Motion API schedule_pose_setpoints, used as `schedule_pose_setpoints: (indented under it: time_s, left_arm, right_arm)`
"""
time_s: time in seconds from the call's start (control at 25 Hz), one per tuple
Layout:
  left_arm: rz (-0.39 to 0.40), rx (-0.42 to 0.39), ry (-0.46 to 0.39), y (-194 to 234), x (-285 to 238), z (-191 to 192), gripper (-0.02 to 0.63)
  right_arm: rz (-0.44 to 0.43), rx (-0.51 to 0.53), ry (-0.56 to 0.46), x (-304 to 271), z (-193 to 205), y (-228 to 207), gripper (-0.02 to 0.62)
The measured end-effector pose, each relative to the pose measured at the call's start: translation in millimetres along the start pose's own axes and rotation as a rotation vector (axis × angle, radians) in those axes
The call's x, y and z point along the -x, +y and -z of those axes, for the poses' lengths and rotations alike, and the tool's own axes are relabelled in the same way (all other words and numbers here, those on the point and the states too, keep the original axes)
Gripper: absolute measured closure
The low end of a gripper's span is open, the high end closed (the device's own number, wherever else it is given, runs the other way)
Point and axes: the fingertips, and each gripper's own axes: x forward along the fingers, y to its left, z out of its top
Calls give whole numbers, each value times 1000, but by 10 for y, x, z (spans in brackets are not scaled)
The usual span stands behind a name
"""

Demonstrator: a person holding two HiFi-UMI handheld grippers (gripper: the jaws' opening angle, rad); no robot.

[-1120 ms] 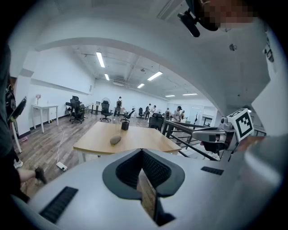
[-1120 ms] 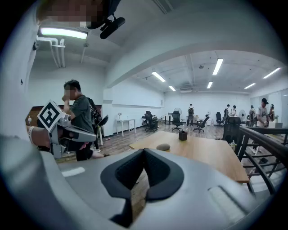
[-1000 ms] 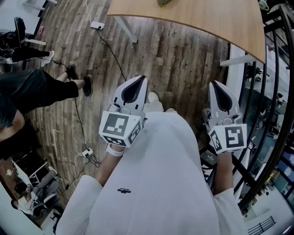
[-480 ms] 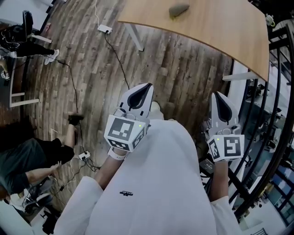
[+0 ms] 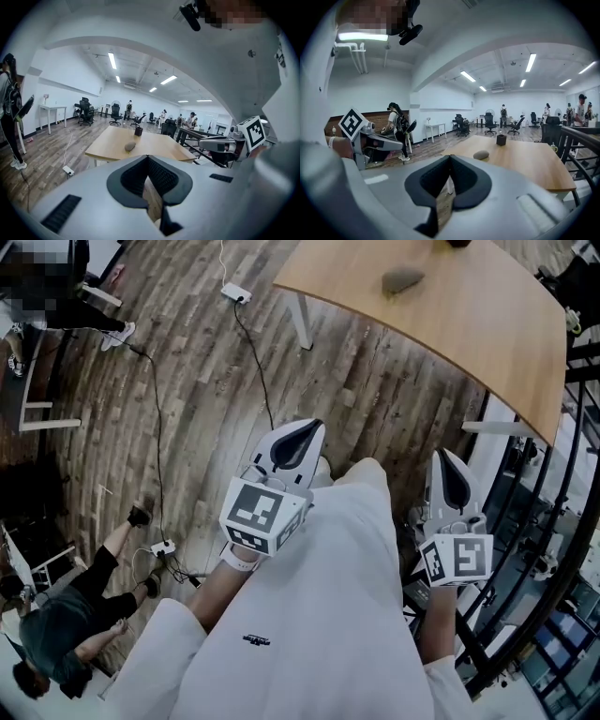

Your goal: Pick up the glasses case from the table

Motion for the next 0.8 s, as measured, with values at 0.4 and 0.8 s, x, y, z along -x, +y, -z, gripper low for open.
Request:
schedule_pose_setpoints:
  time_s: [0.4,0.8]
  left_arm:
    - [-21,44,27,249,-174,36,600]
    - [-31,42,26,539,-1027,-420,600]
  right_arm:
    - [-55,21,28,-396,-46,-16,584]
    - [-68,19,3,-1191,-350,-676,584]
